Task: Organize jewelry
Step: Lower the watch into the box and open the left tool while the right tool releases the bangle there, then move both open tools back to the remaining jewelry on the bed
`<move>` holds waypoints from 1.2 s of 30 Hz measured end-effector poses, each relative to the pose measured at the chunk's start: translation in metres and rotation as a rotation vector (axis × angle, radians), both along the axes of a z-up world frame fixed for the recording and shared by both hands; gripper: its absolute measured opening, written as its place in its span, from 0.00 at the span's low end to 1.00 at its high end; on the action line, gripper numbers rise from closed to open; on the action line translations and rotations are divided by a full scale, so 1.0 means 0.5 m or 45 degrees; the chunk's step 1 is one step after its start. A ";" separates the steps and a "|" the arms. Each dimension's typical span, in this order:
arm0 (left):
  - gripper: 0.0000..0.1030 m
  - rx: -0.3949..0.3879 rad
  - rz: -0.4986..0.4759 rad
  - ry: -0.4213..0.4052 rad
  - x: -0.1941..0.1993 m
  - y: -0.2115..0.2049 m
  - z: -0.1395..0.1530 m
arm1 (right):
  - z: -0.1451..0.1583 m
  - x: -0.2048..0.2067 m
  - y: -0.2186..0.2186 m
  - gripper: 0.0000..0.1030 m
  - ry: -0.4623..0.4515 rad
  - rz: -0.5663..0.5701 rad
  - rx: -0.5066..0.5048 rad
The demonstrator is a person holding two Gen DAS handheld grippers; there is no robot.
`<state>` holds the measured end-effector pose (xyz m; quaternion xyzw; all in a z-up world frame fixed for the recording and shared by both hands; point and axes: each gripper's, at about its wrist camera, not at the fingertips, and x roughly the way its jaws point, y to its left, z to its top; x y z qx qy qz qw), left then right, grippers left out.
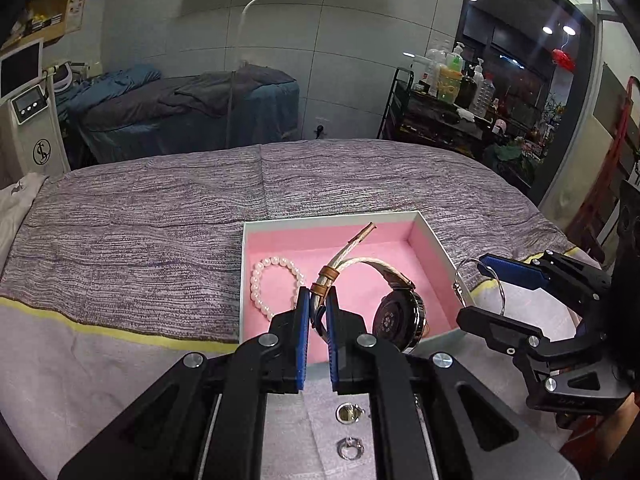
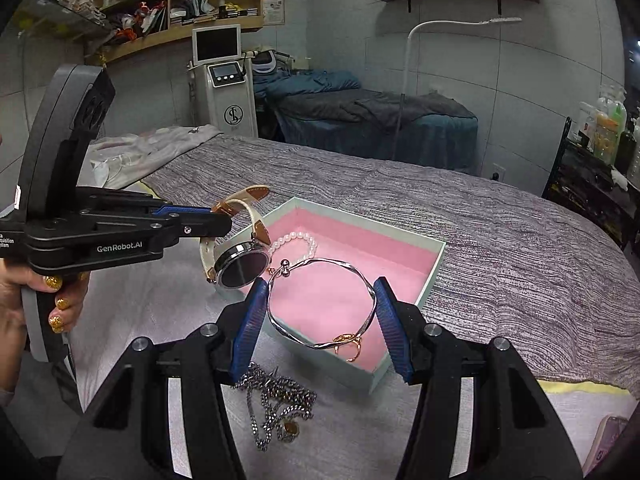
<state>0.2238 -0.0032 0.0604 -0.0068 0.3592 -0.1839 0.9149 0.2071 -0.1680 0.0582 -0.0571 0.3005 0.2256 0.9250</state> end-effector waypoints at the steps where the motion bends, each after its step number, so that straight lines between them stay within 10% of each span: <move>1: 0.07 0.005 0.006 0.010 0.014 -0.002 -0.004 | -0.002 0.012 0.001 0.53 0.005 -0.014 -0.004; 12: 0.10 0.143 0.016 0.070 0.074 -0.045 -0.057 | -0.050 0.087 0.026 0.57 0.082 -0.044 -0.079; 15: 0.18 0.184 0.071 0.038 0.074 -0.046 -0.056 | -0.043 0.079 0.028 0.79 0.009 -0.037 -0.115; 26: 0.90 0.104 0.152 -0.161 0.016 -0.020 0.009 | -0.036 0.041 -0.038 0.81 0.017 -0.158 -0.064; 36: 0.94 0.194 0.082 -0.143 -0.066 -0.023 -0.022 | -0.039 -0.041 -0.066 0.83 0.090 -0.154 0.036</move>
